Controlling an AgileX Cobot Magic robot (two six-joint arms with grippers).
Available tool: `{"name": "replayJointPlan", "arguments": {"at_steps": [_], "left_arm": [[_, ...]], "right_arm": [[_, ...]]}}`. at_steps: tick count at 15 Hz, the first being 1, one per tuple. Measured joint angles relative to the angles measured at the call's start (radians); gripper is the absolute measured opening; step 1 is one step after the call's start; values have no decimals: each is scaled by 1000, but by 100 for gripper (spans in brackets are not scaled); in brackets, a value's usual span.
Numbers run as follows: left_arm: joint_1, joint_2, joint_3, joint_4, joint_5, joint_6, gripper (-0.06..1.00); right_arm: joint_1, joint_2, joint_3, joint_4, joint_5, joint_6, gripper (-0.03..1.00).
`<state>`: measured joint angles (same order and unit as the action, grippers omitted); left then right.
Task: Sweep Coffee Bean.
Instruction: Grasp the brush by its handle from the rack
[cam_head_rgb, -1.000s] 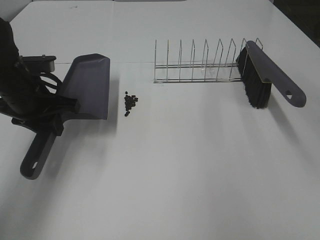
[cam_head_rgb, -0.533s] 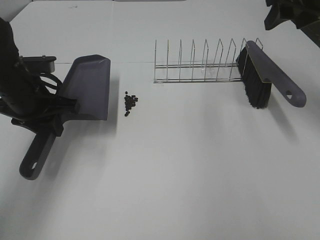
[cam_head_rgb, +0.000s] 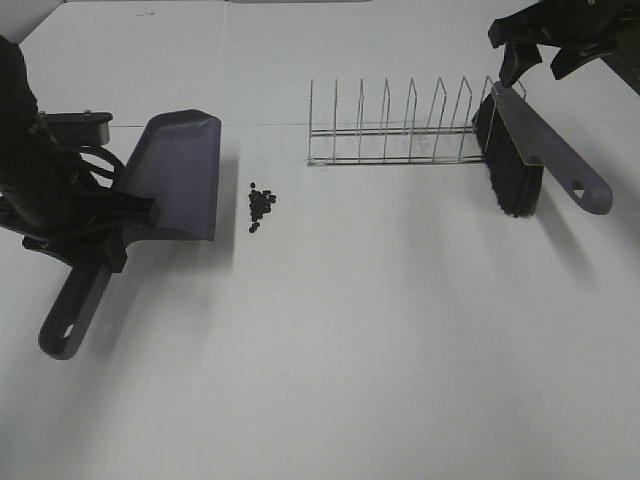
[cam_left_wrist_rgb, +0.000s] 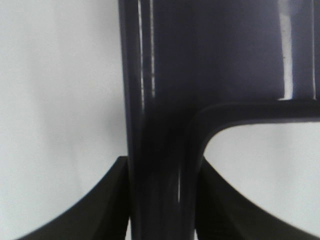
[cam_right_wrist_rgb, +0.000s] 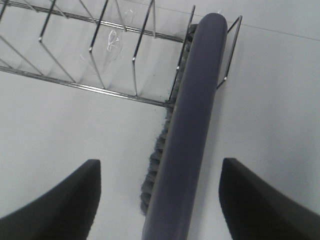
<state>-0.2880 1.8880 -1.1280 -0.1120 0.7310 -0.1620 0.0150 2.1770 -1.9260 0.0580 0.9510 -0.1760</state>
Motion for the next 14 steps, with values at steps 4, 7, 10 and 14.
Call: {"name": "replayJointPlan", "arguments": {"at_steps": [4,7,10,14], "left_arm": [[0,0,0,0,0,0,32],[0,0,0,0,0,1,32],[0,0,0,0,0,1,32],[0,0,0,0,0,2,32]], "right_arm": [[-1,145,-141,-49,61,39,56],[-1,200,-159,-52,72,40,55],[-1,234,-159,-58,67,40,52],[-6,256,-162,-81,54,69,27]]}}
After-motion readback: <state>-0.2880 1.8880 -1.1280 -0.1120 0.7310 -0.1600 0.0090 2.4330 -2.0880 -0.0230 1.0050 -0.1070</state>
